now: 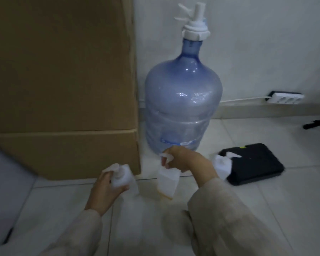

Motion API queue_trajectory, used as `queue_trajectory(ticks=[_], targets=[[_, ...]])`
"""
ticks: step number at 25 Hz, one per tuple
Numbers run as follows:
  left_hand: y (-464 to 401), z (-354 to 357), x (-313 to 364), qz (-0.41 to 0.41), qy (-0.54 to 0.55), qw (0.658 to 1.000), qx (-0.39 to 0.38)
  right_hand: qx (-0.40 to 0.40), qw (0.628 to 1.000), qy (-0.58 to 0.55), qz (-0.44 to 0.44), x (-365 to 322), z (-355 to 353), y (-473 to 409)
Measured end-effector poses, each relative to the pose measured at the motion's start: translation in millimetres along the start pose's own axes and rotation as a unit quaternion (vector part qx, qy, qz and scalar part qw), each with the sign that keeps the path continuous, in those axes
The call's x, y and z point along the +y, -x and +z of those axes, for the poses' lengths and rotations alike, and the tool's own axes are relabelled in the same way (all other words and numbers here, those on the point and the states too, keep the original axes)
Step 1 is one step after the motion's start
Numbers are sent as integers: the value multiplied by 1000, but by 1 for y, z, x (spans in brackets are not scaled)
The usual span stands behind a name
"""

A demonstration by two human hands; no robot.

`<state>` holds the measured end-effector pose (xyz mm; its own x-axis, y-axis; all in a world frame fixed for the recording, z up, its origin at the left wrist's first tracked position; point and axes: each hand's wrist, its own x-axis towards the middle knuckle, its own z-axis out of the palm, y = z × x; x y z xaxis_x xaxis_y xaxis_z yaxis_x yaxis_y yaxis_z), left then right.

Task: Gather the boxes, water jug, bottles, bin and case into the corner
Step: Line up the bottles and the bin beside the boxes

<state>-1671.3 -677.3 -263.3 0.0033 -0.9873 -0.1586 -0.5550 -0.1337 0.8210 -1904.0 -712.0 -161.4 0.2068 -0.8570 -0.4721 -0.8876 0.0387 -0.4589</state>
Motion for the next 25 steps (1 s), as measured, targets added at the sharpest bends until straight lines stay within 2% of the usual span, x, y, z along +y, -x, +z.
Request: queue_trajectory(ticks=[4,6,10,14,16,20,23,25], targets=[[7,-43,-59,-89,-49,985,143,-24,992,-39,-120,-60,51,-43],[4,-57,-76,-107,-54,973,199,-19,985,-42,-165,-83,77,-63],[-22,-85,-89,-127,-92,970,184,1,975,-66,-214,-111,112,-90],[-32,-143,-116,-115,-144,976,117,7,961,-60,-270,-128,130,-113],[-33,-170,-128,-124,-135,976,122,9,951,-96,-294,-140,140,-121],[-48,-180,-134,-70,-69,990,101,14,945,-126,-300,-170,150,-142],[-54,-186,-142,-56,-52,989,124,22,940,-107,-322,-195,153,-153],[-46,-185,-154,-57,-135,977,156,54,937,-110,-329,-206,159,-154]])
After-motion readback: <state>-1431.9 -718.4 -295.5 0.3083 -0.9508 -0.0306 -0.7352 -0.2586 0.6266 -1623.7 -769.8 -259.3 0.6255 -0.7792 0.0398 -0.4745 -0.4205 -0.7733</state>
